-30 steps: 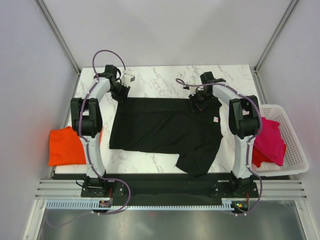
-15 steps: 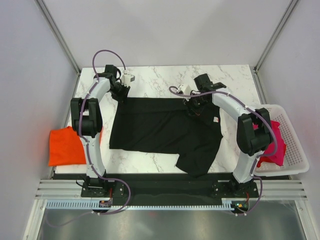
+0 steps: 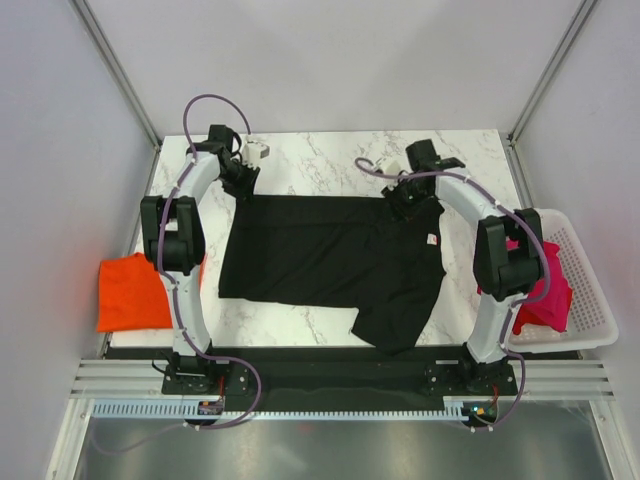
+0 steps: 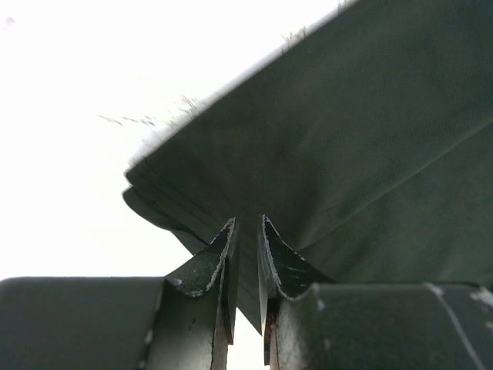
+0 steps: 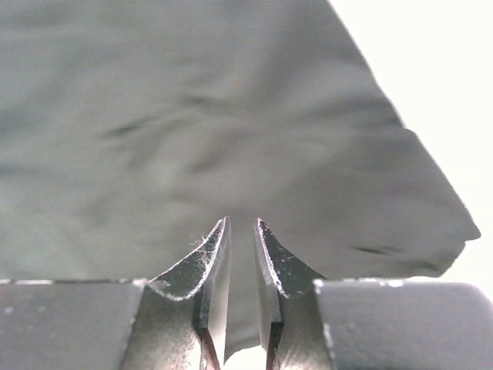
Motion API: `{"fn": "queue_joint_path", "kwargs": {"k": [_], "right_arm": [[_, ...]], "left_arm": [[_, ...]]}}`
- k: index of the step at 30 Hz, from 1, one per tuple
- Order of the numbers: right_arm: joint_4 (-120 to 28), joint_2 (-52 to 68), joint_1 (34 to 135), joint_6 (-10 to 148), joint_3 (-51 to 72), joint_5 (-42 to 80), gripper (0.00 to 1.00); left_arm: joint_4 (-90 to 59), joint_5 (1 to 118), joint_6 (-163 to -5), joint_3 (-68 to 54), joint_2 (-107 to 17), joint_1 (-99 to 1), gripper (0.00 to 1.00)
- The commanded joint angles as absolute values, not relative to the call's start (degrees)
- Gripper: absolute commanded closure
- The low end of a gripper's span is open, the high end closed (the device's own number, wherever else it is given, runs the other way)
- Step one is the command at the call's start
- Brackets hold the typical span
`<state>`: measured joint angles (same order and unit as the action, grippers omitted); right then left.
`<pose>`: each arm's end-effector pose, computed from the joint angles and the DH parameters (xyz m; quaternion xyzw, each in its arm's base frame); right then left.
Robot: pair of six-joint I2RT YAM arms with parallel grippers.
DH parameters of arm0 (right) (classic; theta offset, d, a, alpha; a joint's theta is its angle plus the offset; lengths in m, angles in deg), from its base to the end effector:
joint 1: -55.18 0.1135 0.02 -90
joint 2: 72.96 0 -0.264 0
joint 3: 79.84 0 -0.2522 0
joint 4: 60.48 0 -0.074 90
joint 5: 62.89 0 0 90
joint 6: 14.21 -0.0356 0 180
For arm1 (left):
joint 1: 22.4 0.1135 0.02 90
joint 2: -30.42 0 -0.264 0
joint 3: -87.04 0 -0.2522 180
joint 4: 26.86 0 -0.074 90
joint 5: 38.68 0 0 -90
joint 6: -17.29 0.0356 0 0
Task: Fold and stack the t-shirts
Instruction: Fold the tshirt
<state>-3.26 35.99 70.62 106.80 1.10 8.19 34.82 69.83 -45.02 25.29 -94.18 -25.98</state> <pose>0.3787 0.1166 0.2207 -0.4112 0.8756 0.1331 0.2157 0.4593 -0.0401 0.2030 0.2906 0.9248 -0.1151 0.2169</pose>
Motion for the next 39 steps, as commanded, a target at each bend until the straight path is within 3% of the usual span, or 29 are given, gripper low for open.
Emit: {"fn": "queue_joint_path", "kwargs": {"k": [1,11,23,28,30,34,39], "right_arm": [[-5.1,40.0,66.0,106.9,-5.0,10.4,0.75],[-7.5,49.5,60.9,107.2,-12.1,13.3,0.76],[-10.2,63.3,60.8,106.8,-25.3,22.1,0.77],[-10.2,69.2,60.8,107.4,-34.8,23.2,0.77],[-10.3,70.9,60.9,107.5,-38.9,23.3,0.77],[-10.2,69.3,60.9,107.4,-42.8,21.8,0.78],[-10.0,54.6,60.9,105.9,-36.2,16.0,0.72]], "left_arm": [[35.1,69.3,-45.9,28.9,-95.6,-25.9,0.78],[39.4,64.7,-46.9,34.7,-102.1,-25.9,0.81],[43.5,60.3,-47.0,51.7,-115.4,-26.0,0.82],[42.2,57.8,-47.0,61.8,-120.5,-26.0,0.8],[38.9,56.0,-47.3,64.3,-120.6,-26.0,0.74],[34.0,55.4,-47.7,64.4,-115.1,-26.0,0.71],[33.7,61.5,-53.0,61.3,-102.2,-26.1,0.61]]}}
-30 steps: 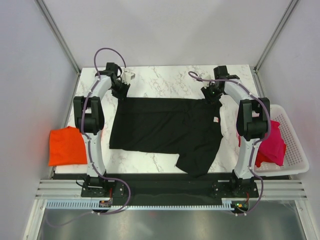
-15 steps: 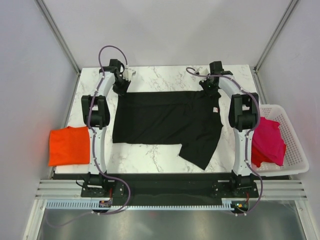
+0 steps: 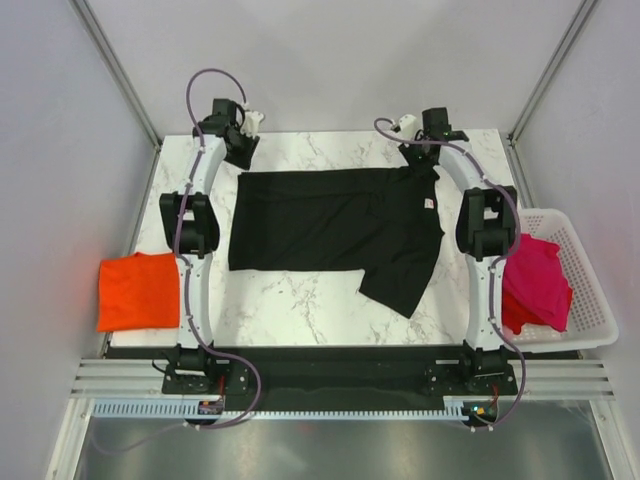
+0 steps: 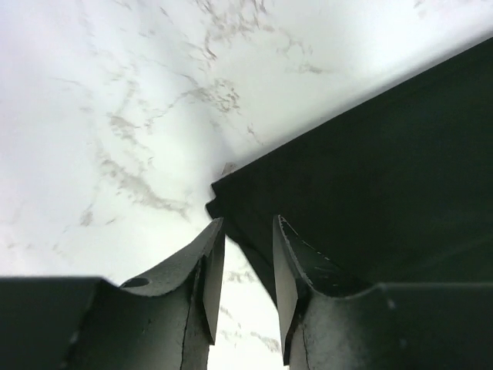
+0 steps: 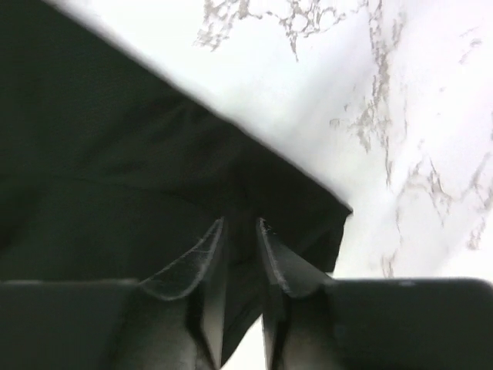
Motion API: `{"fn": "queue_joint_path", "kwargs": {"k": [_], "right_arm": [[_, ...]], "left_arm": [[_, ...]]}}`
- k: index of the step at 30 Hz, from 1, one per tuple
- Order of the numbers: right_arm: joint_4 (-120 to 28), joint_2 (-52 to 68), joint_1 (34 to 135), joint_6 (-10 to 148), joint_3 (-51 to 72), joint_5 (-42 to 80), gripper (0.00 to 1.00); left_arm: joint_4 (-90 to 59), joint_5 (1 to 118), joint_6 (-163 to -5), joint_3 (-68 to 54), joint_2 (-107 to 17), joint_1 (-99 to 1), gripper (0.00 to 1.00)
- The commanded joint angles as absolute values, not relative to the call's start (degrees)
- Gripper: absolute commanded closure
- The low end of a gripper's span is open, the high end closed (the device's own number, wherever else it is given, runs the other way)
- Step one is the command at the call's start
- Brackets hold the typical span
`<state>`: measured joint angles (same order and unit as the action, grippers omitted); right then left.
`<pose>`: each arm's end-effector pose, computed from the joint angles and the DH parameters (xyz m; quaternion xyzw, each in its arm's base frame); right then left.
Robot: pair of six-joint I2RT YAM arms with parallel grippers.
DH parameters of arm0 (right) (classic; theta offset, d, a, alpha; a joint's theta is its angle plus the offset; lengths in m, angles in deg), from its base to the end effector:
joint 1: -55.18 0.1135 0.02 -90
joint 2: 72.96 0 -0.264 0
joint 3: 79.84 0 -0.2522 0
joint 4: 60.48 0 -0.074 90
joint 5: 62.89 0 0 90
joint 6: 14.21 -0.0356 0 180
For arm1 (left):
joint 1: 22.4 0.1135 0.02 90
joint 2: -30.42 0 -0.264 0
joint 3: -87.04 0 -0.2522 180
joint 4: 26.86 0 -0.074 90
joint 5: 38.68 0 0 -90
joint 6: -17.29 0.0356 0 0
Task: Fold and stack the t-shirts
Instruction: Fold the tshirt
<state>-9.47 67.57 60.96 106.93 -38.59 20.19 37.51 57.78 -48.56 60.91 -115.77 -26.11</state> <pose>0.5388 0.0589 0.1864 -0.3178 0.8912 -0.0141 0.3232 0.5479 -0.0395 0.2027 0.2459 0.9245 -0.0024 0.2912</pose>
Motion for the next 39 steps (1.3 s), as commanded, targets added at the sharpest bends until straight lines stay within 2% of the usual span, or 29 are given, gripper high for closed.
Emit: {"fn": "queue_joint_path", "kwargs": {"k": [1,3,5,9,12,20,26,32,39], "right_arm": [[-10.2,51.7,61.0,105.4,-33.8,13.9,0.67],[-12.3,42.7,61.2,104.6,-24.6,12.4,0.62],[-12.6,34.5,61.9,106.4,-17.7,10.6,0.57],[-10.8,22.2,64.7,114.7,3.7,8.8,0.56],[-6.6,14.7,67.4,122.4,15.4,7.8,0.56],[-6.1,-3.2,76.5,131.9,39.7,5.9,0.57],[-9.7,-9.8,83.7,135.6,49.7,7.9,0.57],[-9.7,-10.4,90.2,137.3,52.6,8.8,0.56],[-10.3,-7.0,91.5,140.2,53.1,11.8,0.57]], "left_arm": [[33.7,62.2,-53.9,58.6,-98.3,-26.1,0.59],[33.7,64.5,-54.2,54.9,-94.1,-26.3,0.53],[33.7,67.0,-54.2,47.7,-88.7,-26.3,0.53],[34.0,68.8,-55.4,34.6,-81.0,-26.3,0.49],[34.5,70.0,-57.1,24.2,-75.7,-26.2,0.49],[34.6,66.0,-55.5,3.2,-64.8,-26.1,0.51],[36.6,64.4,-53.4,-4.1,-62.0,-25.3,0.56],[36.6,67.7,-55.9,-7.0,-61.1,-24.1,0.56],[36.3,67.1,-55.6,-8.1,-60.5,-22.8,0.56]]}}
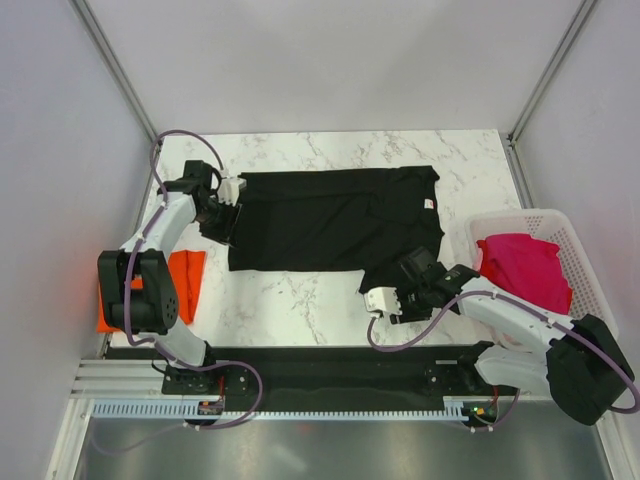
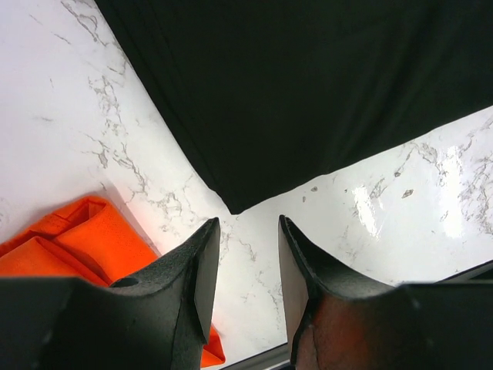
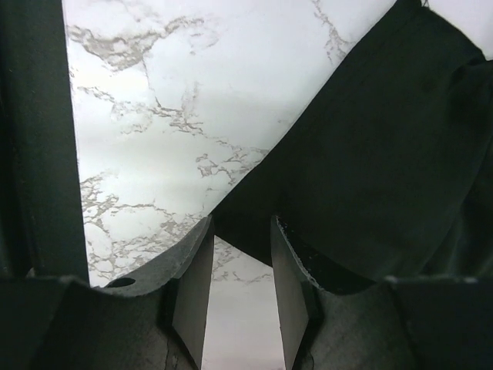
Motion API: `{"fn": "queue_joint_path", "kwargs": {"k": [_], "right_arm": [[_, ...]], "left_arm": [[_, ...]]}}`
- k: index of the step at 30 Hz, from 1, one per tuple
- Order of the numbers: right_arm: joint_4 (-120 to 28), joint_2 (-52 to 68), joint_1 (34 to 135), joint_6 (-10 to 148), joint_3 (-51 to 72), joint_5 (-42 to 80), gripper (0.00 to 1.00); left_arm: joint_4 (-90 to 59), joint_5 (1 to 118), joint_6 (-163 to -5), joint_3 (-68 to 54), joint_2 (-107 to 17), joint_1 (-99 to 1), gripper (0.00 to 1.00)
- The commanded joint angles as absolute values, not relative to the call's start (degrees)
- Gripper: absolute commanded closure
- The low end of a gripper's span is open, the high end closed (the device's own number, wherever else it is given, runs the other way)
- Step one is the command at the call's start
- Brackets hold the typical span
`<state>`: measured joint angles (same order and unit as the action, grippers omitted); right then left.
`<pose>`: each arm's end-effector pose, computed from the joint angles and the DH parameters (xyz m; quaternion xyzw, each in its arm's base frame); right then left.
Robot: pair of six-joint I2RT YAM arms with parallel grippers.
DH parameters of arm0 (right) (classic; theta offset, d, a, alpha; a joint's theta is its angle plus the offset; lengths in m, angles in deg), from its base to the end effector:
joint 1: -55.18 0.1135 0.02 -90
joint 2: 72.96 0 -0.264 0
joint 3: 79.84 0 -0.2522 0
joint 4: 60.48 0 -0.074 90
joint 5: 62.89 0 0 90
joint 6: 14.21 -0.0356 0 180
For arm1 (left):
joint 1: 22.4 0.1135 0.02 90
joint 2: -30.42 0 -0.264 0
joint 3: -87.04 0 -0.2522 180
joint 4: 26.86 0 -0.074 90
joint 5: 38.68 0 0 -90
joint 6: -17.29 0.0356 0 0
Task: Fold and stack the t-shirts
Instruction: Fold the tshirt
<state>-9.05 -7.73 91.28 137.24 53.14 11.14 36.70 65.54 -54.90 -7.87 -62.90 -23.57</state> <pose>0.1450 0.1179 0.1729 -0.7493 0.6239 0.0950 0.2008 0.3186 -0.0153 0.2379 0.1809 0.9632 -0.0982 0.1731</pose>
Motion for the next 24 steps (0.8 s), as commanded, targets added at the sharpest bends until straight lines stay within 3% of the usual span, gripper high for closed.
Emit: {"fn": "queue_joint_path", "kwargs": {"k": [1,19,24], "right_arm": [[-10.4,-6.8,91.6,140.6,53.0,11.8,0.57],[-6.6,-7.5,93.0,140.1,54.2,12.0,0.58],[-9.3,-4.3,93.1,139.0,54.0,12.7,0.63]], "left_arm": [[36.3,67.4,-55.6,-8.2,-60.4,-22.7,0.56],[36.0,68.2,-55.8,-8.5,-63.6,-20.6,0.57],[36.1,68.2,-55.8,-8.4,-64.3,-20.6,0.57]]}}
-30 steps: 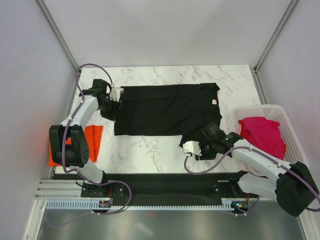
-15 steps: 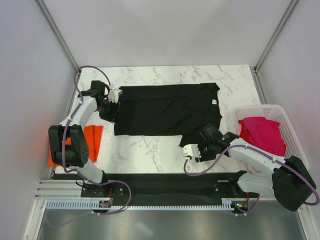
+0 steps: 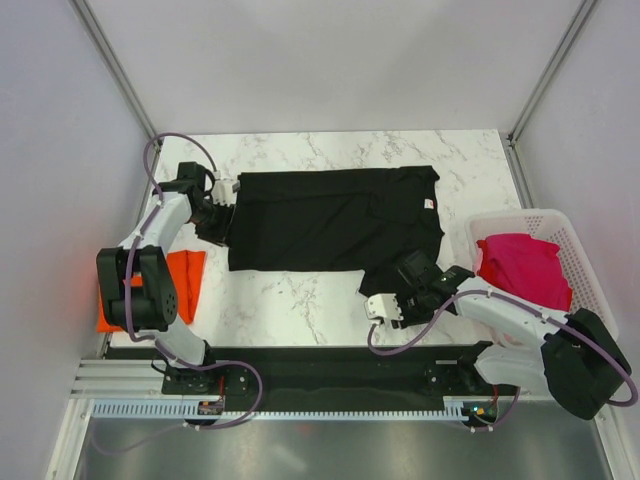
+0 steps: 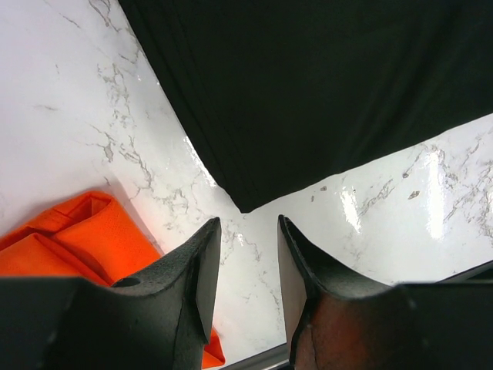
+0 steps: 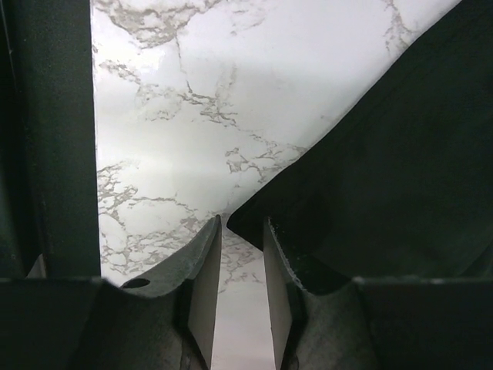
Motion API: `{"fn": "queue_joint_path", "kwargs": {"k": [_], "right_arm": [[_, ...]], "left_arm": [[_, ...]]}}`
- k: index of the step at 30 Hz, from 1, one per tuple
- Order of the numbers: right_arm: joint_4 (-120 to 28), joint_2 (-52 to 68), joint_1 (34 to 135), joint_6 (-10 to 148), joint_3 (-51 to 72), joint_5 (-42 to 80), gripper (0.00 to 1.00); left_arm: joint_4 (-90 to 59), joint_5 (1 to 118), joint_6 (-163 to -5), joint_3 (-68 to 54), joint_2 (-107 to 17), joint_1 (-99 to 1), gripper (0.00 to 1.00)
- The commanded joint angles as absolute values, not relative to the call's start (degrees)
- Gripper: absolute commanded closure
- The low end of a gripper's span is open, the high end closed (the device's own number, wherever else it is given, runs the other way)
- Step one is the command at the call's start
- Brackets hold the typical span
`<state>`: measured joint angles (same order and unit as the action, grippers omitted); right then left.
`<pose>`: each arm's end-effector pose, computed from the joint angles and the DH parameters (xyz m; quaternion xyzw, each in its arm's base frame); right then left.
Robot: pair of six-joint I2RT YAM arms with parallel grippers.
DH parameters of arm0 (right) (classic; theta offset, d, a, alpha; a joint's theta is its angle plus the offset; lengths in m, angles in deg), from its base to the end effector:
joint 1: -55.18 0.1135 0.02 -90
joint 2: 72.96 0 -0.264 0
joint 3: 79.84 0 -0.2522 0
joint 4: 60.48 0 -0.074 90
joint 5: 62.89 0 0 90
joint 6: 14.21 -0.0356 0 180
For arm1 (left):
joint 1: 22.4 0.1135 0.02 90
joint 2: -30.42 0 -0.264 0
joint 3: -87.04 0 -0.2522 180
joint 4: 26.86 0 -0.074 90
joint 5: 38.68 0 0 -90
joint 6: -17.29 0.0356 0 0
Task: Fold and stack the t-shirts
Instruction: Fold the tshirt
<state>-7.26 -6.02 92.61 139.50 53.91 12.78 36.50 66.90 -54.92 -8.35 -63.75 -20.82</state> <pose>0.1396 0.1180 0.1631 -0.7699 0.6105 0.0887 0.1633 0.3198 -0.0007 0.2314 0.1581 0.9672 -0.1074 0.1676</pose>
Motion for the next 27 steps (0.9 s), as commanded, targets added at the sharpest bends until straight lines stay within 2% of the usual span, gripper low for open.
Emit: {"fn": "queue_joint_path", "kwargs": {"k": [1,4,8,15,21,27], "right_arm": [[-9.5,-3.8,93.1,138.9,53.9,12.8,0.65],[-10.7,-1.9,93.1,137.8,53.5,13.5,0.72],[-9.4,-2.3,93.2,136.6,52.7,13.0,1.0],[-8.8,-6.3,93.1,133.7,54.2,13.4,1.0],[-9.0,-6.3,93.2,132.7,53.8,13.8,1.0],[-9.3,-6.3,93.2,132.3,53.4,14.3,1.0]], "left_arm": [[36.0,68.0,-55.7,-8.5,-64.4,-20.6,0.57],[36.2,67.7,-55.5,-8.8,-64.4,-20.6,0.57],[36.2,67.4,-55.0,-10.4,-64.2,-20.2,0.57],[35.9,66.8,-53.2,-14.0,-66.1,-19.5,0.54],[35.0,66.7,-52.6,-13.8,-69.2,-19.3,0.58],[34.1,67.1,-52.9,-12.5,-73.0,-19.3,0.58]]}}
